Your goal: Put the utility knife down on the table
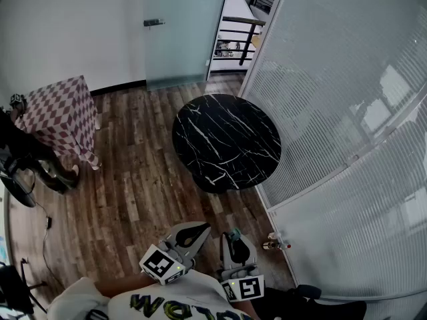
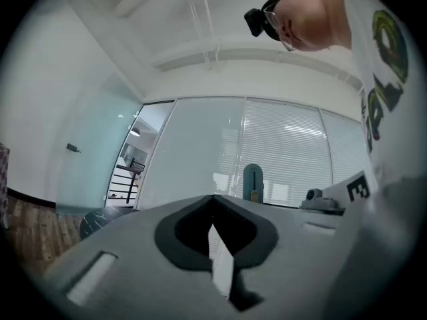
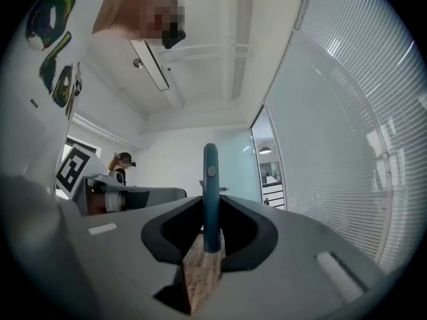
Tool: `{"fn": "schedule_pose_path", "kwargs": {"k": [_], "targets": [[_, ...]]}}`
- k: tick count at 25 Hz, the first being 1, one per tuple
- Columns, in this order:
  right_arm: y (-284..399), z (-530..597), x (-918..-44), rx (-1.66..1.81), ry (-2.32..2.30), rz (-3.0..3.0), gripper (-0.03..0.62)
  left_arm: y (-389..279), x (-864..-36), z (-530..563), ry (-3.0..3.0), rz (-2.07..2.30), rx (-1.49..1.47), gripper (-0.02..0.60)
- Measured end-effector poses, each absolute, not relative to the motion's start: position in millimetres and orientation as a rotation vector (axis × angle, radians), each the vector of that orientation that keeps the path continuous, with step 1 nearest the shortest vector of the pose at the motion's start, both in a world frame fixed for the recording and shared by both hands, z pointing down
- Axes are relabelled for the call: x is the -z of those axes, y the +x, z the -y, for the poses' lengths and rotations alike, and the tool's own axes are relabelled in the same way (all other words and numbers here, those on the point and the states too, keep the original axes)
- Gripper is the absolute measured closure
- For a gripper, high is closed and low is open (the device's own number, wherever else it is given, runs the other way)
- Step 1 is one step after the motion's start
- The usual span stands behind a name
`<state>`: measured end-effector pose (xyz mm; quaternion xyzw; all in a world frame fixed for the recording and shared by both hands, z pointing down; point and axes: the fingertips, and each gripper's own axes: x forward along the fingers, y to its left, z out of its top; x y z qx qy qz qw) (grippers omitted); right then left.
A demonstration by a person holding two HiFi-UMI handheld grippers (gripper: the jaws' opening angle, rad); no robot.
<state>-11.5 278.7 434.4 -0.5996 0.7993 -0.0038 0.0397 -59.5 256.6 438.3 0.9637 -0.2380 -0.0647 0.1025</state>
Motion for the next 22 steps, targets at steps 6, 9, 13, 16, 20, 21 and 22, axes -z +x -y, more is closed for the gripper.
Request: {"fn": "schedule_pose_path", "kwargs": {"k": [6,9,13,16,20,21,22], "targets": [[-15.5,-279.9,-435.8,0.005,-1.839,-2.453,0.520,-61.9,-435.8,-254.1,2.870,0.708,0.210,0.581],[-14.3,-279.5,-433.8,0.002,-1.844,-2.445,0.520,-62.2,-439.2,-253.4,2.852,0.706,0.191,0.581],[-11.4,-283.4,-433.5,0.012,-1.832,-2.452,0.519,-57.4,-437.8,-257.2,2.863,0.692,0.199,0.581],[-7.0,-287.5,-433.1,0.033,-1.820,-2.446,0.519,-52.1,-439.7,-261.4,2.869,0.680,0.184,0.581],[1.3,-290.4,-432.6,0.032,-1.831,-2.433,0.519,-47.2,-438.4,-263.0,2.858,0.688,0.177,0.581],[3.3,-290.8,-433.0,0.029,-1.829,-2.436,0.519,-45.2,-438.5,-263.1,2.853,0.693,0.179,0.581],[5.3,-291.1,-433.4,0.025,-1.827,-2.443,0.519,-42.8,-438.7,-263.0,2.849,0.698,0.182,0.581]]}}
